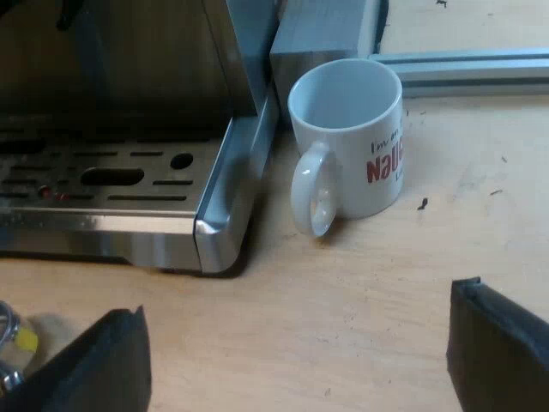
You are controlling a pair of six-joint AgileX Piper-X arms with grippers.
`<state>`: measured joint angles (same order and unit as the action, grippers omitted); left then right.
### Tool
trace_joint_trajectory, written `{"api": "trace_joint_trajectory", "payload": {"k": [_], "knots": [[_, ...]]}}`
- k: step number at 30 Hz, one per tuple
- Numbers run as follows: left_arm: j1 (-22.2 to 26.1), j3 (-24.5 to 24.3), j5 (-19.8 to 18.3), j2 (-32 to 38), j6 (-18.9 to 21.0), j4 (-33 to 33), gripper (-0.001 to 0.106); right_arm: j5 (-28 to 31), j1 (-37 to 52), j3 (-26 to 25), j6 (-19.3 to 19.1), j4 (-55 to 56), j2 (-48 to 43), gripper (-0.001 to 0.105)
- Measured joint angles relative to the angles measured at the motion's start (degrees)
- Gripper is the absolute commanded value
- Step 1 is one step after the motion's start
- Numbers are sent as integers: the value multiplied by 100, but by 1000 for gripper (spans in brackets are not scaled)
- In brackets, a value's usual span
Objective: Grind coffee beans and then tamp
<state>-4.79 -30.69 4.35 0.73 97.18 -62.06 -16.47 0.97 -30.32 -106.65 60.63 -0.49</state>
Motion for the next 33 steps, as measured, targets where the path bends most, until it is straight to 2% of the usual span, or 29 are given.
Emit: {"api": "trace_joint_trajectory", "payload": {"k": [6, 12, 33], "knots": [[0, 0, -10, 0, 0, 2, 85, 0, 0, 0, 0, -44, 0, 72], [0, 0, -278, 0, 0, 2, 85, 0, 0, 0, 0, -41, 0, 72], [0, 14, -305, 0, 0, 94, 85, 0, 0, 0, 0, -41, 0, 72]]}}
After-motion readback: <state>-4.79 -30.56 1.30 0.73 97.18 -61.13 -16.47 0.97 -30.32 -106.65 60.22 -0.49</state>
